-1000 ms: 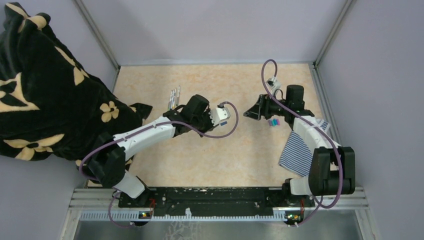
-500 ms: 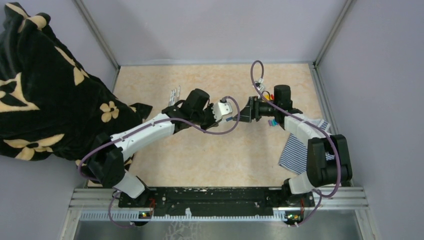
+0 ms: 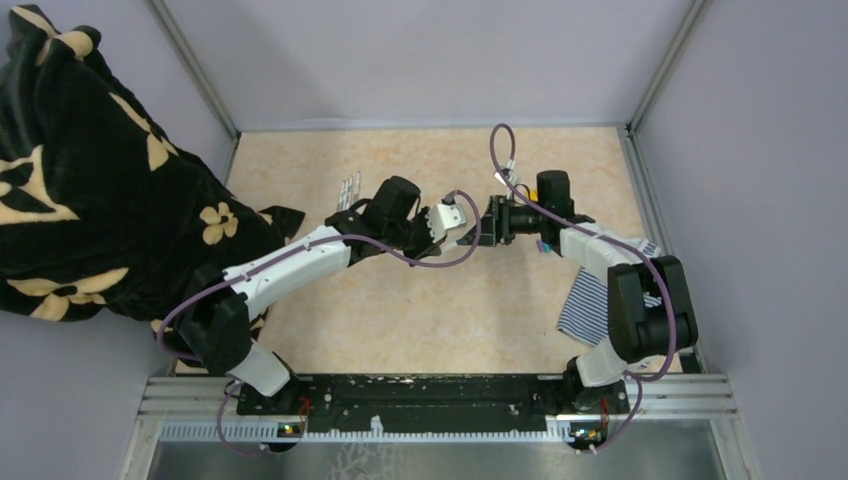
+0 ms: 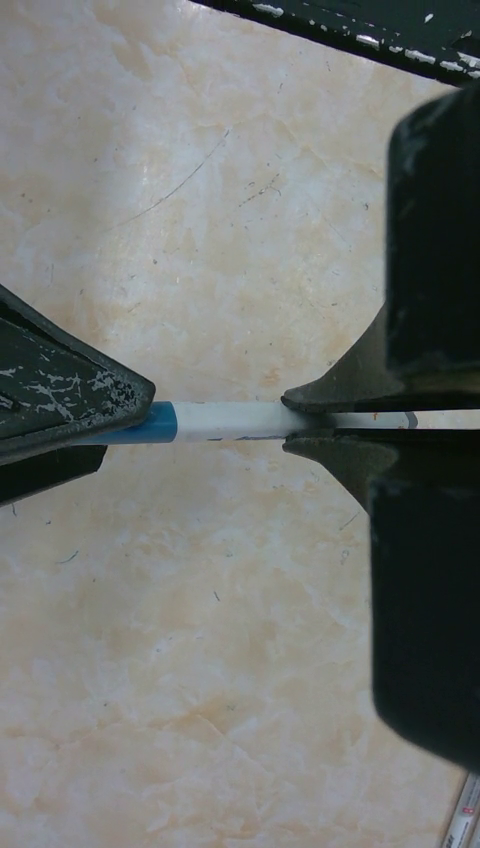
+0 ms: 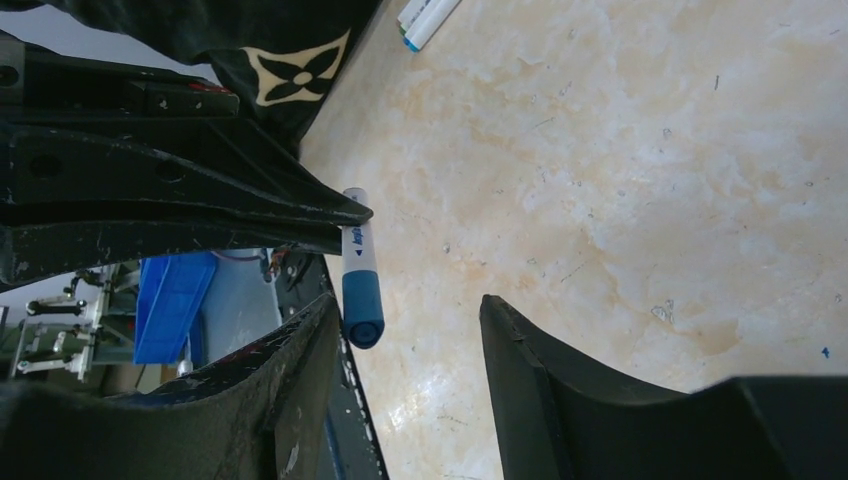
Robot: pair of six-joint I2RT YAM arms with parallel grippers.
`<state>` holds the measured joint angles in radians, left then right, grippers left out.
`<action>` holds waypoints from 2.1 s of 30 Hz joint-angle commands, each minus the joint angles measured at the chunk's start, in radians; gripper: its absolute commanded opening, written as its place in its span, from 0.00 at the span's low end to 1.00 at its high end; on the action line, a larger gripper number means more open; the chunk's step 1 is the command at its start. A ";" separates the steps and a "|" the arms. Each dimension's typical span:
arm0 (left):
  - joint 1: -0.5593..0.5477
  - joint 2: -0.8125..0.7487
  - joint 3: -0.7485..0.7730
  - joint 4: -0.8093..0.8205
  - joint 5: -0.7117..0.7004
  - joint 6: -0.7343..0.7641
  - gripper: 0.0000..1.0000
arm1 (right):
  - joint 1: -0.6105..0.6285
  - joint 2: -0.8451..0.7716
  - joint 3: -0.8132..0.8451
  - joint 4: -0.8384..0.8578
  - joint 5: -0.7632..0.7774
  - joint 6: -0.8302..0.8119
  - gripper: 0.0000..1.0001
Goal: Open the pen caps
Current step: Open the pen cap from the pen.
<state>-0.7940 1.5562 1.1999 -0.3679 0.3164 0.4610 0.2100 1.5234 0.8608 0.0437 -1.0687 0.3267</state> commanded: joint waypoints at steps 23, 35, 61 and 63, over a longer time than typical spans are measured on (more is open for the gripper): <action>-0.001 0.031 0.024 -0.003 0.044 -0.031 0.00 | 0.046 0.009 0.055 0.052 -0.042 0.012 0.12; -0.001 0.030 0.017 -0.002 0.070 -0.025 0.51 | 0.046 -0.006 0.054 0.061 -0.067 0.010 0.00; -0.011 0.056 -0.003 0.026 -0.022 -0.032 0.00 | 0.046 -0.020 0.042 0.055 -0.093 -0.002 0.00; -0.012 0.056 -0.016 0.045 -0.073 -0.035 0.00 | 0.044 -0.020 0.051 0.028 -0.079 -0.026 0.00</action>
<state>-0.8017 1.6123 1.1988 -0.3725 0.3256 0.4339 0.2398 1.5330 0.8715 0.1089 -1.1660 0.3634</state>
